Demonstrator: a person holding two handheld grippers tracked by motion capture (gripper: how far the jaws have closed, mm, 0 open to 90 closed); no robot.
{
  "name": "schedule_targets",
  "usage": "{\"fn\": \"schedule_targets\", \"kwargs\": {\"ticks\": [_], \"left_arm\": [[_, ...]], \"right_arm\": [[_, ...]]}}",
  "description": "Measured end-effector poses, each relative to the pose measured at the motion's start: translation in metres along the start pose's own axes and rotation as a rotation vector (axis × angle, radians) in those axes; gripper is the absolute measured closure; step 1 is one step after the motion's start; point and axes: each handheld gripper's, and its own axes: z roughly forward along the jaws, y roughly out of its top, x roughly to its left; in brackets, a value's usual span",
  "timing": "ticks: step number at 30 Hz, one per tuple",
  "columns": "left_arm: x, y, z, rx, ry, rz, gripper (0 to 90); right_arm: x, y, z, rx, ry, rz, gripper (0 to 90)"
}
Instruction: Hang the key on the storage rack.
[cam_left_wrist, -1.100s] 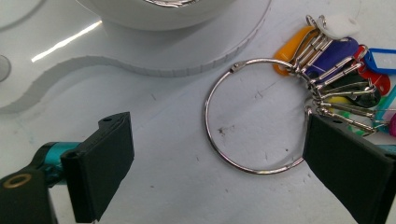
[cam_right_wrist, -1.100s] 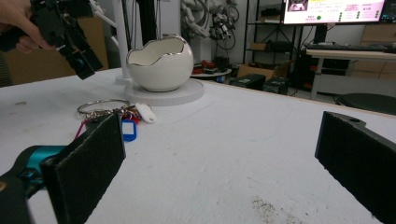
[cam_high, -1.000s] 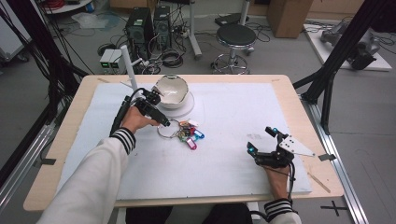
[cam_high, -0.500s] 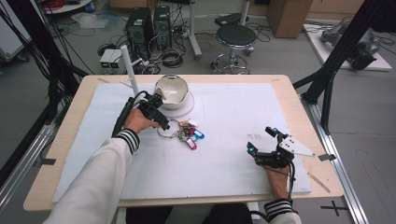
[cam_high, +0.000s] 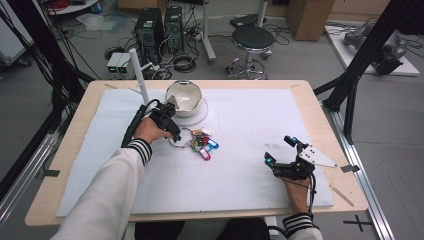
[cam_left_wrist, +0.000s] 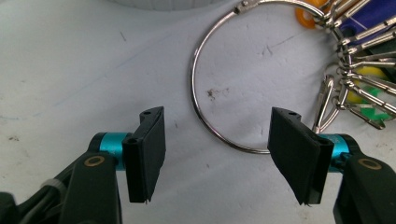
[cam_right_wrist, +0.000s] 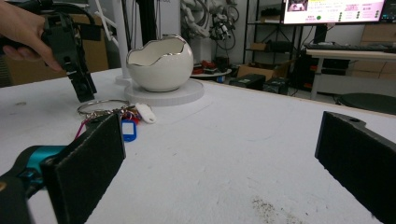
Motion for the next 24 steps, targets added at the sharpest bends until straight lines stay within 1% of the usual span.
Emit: {"fn": "schedule_targets", "kwargs": {"ticks": [1, 3, 4, 6, 7, 8, 9, 11, 13, 15, 20, 24], "left_arm": [[0.0009, 0.0001, 0.0003, -0.003, 0.002, 0.001, 37.7], [0.0012, 0.0003, 0.0008, -0.006, 0.003, -0.01, 38.9], [0.0021, 0.0006, 0.0003, -0.005, 0.009, -0.001, 39.6], [0.0021, 0.0007, 0.0005, -0.006, 0.011, -0.007, 41.5], [0.0019, 0.0007, 0.0007, -0.004, 0.012, -0.011, 41.6], [0.0025, 0.0011, 0.0007, 0.005, 0.015, -0.006, 41.8], [0.0019, 0.001, 0.0015, 0.005, 0.012, -0.013, 42.9], [0.0014, 0.0014, 0.0021, 0.008, 0.021, -0.011, 43.4], [-0.0002, 0.0015, 0.0033, -0.009, 0.021, -0.029, 43.7], [-0.0002, 0.0021, 0.0032, -0.008, 0.023, -0.02, 44.5], [-0.0008, 0.0025, 0.004, -0.005, 0.026, -0.02, 46.0], [-0.0009, 0.0028, 0.0042, -0.006, 0.025, -0.039, 49.7]], "right_arm": [[0.0, 0.0, 0.0, 0.0, -0.001, -0.001, 1.1], [0.0, 0.0, 0.0001, 0.0, -0.001, -0.001, 1.1], [0.0002, 0.0, 0.0001, -0.001, 0.0, 0.001, 1.1], [0.0001, 0.0, 0.0001, 0.0, 0.0, 0.001, 1.1], [0.0001, 0.0, 0.0001, -0.001, -0.001, 0.0, 1.1], [0.0002, 0.0, 0.0001, -0.001, 0.0, 0.001, 1.1], [0.0001, 0.0, 0.0001, -0.001, -0.001, 0.0, 1.1], [0.0, 0.0, 0.0, 0.0, -0.001, 0.0, 1.1], [0.0001, -0.0001, 0.0002, -0.002, -0.001, -0.001, 1.1], [0.0002, 0.0, 0.0001, -0.002, 0.0, 0.001, 1.1], [0.0002, 0.0, 0.0001, -0.001, 0.0, 0.002, 1.1], [0.0001, 0.0, 0.0001, -0.001, 0.0, 0.0, 1.1]]}}
